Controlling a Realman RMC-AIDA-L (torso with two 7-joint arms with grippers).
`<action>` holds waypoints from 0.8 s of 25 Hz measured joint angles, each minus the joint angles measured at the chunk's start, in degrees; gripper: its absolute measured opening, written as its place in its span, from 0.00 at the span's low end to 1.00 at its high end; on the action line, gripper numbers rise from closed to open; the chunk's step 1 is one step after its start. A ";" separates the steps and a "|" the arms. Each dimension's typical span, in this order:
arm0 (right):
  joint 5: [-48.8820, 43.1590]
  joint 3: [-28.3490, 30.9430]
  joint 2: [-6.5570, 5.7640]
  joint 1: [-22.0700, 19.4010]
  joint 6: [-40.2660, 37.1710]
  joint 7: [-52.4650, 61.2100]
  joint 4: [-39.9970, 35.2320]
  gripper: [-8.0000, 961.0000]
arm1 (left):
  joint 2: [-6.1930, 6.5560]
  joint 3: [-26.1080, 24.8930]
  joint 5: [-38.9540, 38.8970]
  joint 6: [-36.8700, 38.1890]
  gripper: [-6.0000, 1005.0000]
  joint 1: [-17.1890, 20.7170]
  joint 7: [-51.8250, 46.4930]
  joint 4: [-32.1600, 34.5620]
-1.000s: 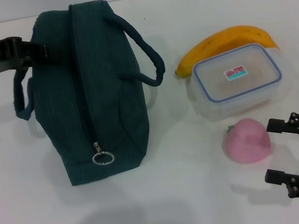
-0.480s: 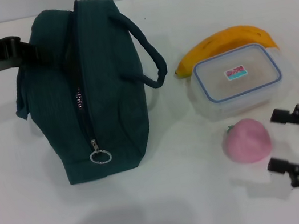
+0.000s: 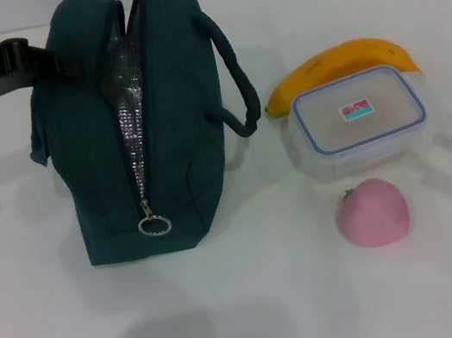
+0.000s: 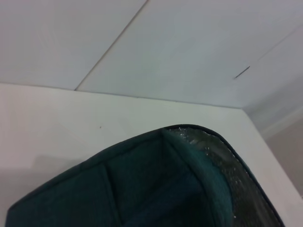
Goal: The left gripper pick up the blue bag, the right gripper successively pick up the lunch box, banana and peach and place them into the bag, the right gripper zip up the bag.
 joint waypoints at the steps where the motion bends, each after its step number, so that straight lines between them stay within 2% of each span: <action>1: 0.73 0.00 -0.02 -0.23 1.74 3.12 0.10 0.87 | 0.00 0.07 -0.33 0.08 0.05 0.09 0.00 -0.02; 5: 1.94 -0.04 0.00 -0.36 8.45 12.41 0.36 0.87 | 0.01 0.14 -0.90 0.59 0.04 0.17 0.00 -0.06; 10: 1.72 -0.58 0.14 1.49 14.02 17.68 0.50 0.87 | -0.01 0.11 -1.14 1.24 0.04 0.04 0.00 -0.06; 20: 0.68 -2.03 0.55 9.96 26.65 19.41 3.42 0.87 | -0.31 0.14 -1.81 1.45 0.05 0.03 0.35 -0.06</action>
